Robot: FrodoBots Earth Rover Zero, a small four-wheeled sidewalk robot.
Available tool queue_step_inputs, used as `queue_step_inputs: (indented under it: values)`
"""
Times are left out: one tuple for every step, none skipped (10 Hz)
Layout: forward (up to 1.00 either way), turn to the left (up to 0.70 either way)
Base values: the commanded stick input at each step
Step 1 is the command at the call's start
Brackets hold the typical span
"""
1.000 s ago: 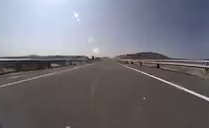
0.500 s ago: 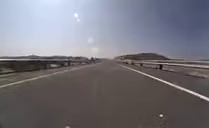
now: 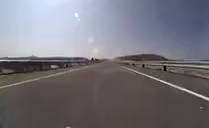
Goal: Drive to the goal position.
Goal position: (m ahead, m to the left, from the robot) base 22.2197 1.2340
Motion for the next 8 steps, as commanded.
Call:
queue_step_inputs:
  values:
    - [1.0,0.0]
    - [1.0,0.0]
    - [1.0,0.0]
    - [1.0,0.0]
    - [1.0,0.0]
    - [1.0,0.0]
    - [1.0,0.0]
    - [1.0,0.0]
